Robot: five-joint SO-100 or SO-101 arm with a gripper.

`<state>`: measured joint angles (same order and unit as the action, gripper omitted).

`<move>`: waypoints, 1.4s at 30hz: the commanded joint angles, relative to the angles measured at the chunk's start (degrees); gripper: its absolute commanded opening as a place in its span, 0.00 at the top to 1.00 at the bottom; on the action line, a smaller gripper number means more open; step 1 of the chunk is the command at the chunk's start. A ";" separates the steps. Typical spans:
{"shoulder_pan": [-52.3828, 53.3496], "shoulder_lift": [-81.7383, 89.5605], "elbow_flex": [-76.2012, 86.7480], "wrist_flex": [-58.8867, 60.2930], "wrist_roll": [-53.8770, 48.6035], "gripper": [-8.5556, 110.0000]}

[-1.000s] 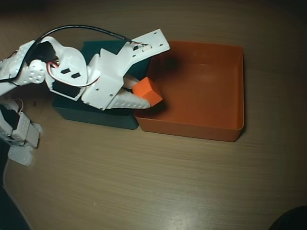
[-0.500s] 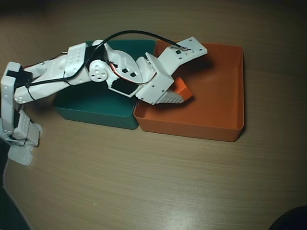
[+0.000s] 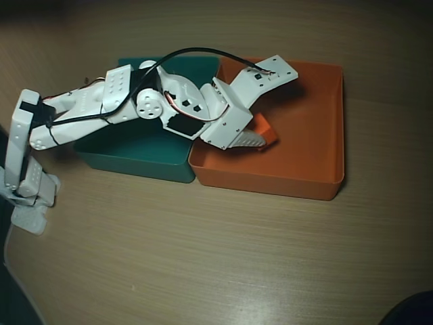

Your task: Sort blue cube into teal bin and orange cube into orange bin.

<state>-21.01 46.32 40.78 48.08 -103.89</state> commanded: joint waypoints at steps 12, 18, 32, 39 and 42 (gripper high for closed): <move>0.18 3.08 -4.39 -0.53 0.53 0.62; 0.26 6.68 -3.43 0.35 1.76 0.77; 2.02 37.44 25.66 0.35 11.60 0.96; 8.26 59.85 52.29 -0.44 11.60 0.98; 11.60 69.35 63.02 -0.44 11.60 0.98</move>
<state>-11.69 104.15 97.65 48.43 -92.46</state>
